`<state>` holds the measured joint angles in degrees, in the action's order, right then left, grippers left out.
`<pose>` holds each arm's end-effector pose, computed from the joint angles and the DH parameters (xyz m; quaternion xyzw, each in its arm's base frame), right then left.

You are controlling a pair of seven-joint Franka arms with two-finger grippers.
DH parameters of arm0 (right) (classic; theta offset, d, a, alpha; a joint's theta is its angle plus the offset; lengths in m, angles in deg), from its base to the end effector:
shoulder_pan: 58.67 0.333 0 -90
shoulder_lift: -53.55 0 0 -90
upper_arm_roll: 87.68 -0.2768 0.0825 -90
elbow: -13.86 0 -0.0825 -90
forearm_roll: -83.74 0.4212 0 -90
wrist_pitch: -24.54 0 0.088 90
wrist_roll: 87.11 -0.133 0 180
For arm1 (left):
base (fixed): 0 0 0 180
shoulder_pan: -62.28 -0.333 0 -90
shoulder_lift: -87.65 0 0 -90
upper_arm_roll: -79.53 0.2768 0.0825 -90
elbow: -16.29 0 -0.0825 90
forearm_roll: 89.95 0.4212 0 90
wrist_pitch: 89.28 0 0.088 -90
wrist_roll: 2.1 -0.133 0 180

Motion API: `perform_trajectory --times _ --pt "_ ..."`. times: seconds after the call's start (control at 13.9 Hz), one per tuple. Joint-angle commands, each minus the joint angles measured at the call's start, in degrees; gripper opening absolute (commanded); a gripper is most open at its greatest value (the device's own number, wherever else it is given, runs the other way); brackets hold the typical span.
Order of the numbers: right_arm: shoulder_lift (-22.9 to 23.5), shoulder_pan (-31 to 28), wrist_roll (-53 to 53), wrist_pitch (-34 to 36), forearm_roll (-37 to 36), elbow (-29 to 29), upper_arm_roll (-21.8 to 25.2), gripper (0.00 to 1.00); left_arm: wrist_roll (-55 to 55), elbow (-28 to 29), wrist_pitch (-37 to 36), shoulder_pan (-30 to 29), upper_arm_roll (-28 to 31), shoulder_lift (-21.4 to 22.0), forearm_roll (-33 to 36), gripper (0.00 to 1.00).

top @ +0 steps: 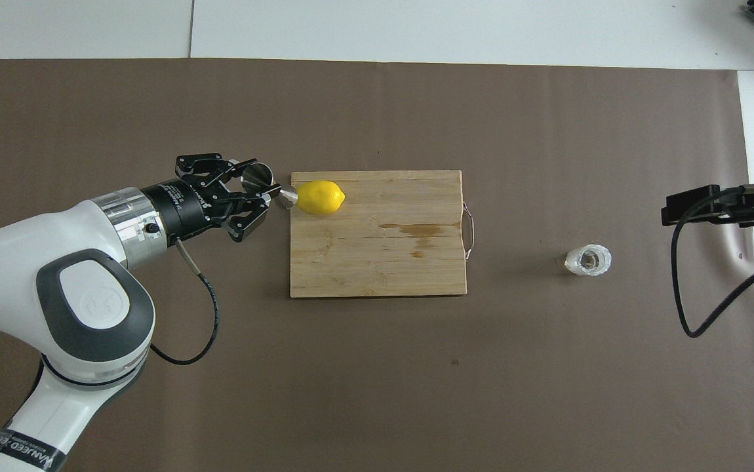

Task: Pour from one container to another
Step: 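Carry the metal cup with the left gripper over the wooden board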

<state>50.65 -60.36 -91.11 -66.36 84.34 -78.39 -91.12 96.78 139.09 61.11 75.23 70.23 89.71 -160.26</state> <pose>0.5799 0.0198 0.5703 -0.9997 0.0197 -0.0133 0.0044 0.5733 -0.2238 0.3898 0.3665 0.8130 -0.2457 0.3800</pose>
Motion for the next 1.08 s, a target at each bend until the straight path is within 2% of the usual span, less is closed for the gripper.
perform_trajectory --times 0.0,0.22,0.5,0.79,1.01 --pt "0.34 -0.59 -1.01 1.15 0.01 1.02 -0.43 1.00 3.07 -1.24 3.85 5.14 0.60 -0.74 2.11 0.00" --pt "0.34 -0.59 -1.01 1.15 0.01 1.02 -0.43 1.00 3.16 -1.69 8.14 10.76 0.43 -1.35 2.11 0.00" --pt "0.34 -0.59 -1.01 1.15 0.01 1.02 -0.43 1.00 5.18 -4.40 15.79 18.41 0.43 -6.71 2.11 0.00" --pt "0.34 -0.59 -1.01 1.15 0.01 1.02 -0.43 1.00 6.94 -6.43 18.69 21.41 0.43 -8.91 2.11 0.00" --pt "0.34 -0.59 -1.01 1.15 0.01 1.02 -0.43 1.00 7.73 -10.20 21.61 24.04 0.43 -14.17 2.28 0.00"
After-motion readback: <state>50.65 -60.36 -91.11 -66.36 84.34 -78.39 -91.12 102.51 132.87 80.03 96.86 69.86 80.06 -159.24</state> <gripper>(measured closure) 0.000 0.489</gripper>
